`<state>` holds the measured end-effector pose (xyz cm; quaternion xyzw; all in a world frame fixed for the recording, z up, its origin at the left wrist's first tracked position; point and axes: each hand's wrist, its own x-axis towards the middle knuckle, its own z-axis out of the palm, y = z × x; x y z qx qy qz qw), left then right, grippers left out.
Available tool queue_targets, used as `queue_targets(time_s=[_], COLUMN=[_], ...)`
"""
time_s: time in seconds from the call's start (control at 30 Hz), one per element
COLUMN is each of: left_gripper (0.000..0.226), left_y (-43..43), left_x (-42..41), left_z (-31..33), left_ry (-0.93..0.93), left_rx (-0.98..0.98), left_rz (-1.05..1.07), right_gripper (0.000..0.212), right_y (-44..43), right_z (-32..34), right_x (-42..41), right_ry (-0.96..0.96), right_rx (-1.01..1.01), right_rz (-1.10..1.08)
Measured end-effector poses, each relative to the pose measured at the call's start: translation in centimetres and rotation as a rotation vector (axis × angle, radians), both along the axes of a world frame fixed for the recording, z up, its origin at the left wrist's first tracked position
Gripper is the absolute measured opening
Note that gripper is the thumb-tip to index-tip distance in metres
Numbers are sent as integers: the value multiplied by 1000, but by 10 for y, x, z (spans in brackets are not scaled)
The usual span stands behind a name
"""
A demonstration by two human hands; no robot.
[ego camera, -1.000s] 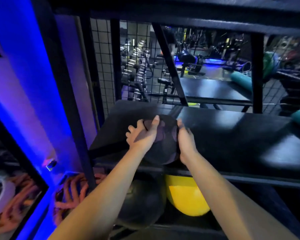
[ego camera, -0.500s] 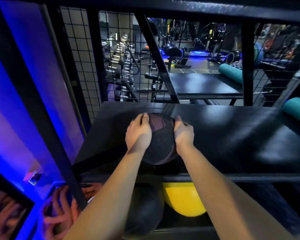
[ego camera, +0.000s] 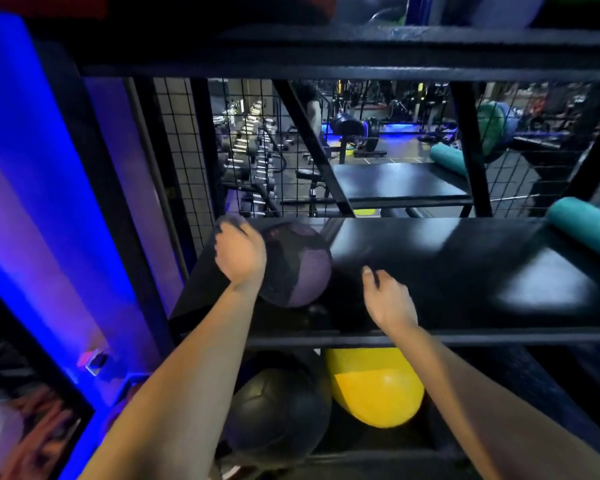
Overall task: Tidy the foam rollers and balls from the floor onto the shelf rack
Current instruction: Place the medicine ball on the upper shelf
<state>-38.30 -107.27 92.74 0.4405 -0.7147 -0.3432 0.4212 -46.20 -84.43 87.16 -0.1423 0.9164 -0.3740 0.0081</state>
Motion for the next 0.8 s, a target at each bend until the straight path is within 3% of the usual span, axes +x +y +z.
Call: queue_targets(time_s=[0.07, 0.17, 0.3, 0.4, 0.57, 0.8], left_gripper=[37, 27, 27, 48, 57, 57], left_y=[10, 34, 69, 76, 82, 102], left_x=[15, 41, 75, 95, 127, 170], left_z=[1, -10, -34, -40, -34, -44], left_ry=[78, 111, 31, -124, -434, -317], left_rx=[-39, -103, -146, -151, -127, -75], left_rz=[19, -114, -280, -375, -477, -463], right_gripper=[45, 37, 31, 27, 27, 27], right_y=[20, 45, 68, 82, 95, 86], right_z=[-10, -19, -33, -36, -40, -25], right_x=[6, 17, 42, 62, 91, 121], right_ry=[-17, -16, -61, -73, -85, -88], right_rx=[33, 19, -48, -97, -96, -135], right_rz=[12, 4, 26, 86, 182, 278])
